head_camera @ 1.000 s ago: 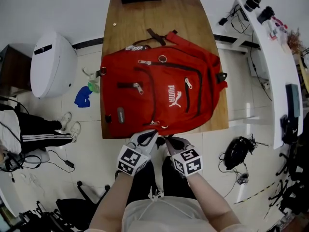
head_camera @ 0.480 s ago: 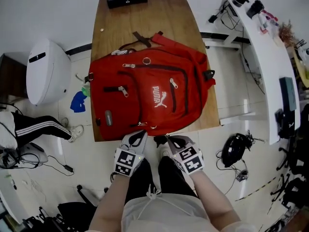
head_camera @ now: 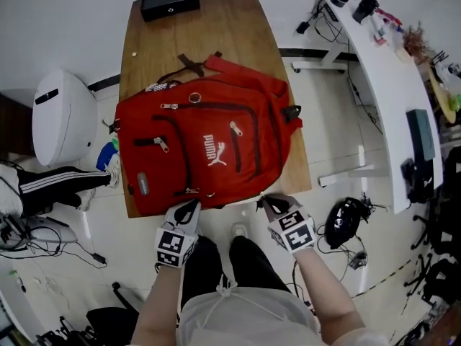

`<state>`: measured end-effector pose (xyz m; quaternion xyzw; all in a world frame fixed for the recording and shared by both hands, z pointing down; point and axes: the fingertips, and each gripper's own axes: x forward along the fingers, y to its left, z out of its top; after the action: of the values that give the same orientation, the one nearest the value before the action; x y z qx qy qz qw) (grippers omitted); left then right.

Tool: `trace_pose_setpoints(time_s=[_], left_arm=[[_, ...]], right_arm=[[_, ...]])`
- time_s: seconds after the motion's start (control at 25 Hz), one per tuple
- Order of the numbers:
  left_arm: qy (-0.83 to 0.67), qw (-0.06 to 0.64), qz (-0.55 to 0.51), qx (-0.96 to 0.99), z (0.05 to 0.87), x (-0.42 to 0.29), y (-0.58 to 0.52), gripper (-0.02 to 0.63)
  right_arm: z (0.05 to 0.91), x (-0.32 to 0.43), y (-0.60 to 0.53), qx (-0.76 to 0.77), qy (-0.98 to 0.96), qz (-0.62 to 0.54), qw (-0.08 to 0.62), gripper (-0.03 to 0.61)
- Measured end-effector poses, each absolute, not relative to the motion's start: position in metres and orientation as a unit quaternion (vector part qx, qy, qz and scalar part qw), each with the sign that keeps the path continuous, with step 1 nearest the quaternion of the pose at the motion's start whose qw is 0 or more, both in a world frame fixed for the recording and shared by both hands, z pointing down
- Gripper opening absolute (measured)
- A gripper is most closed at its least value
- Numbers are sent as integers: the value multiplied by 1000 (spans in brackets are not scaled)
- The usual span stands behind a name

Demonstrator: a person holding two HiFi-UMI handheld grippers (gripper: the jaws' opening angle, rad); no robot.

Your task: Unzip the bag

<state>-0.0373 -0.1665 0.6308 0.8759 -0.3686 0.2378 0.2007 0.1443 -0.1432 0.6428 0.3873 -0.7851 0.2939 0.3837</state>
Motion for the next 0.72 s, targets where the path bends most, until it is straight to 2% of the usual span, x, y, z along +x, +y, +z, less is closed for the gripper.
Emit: trace_pose_setpoints(time_s=[0.32, 0.72], left_arm=[[-378, 205, 245, 869, 635, -39, -167, 8], [-384, 200, 248, 867, 636, -39, -168, 8]], right_arm=[[631, 193, -168, 438, -763, 314, 357, 8], [627, 220, -194, 453, -755, 296, 370, 8]])
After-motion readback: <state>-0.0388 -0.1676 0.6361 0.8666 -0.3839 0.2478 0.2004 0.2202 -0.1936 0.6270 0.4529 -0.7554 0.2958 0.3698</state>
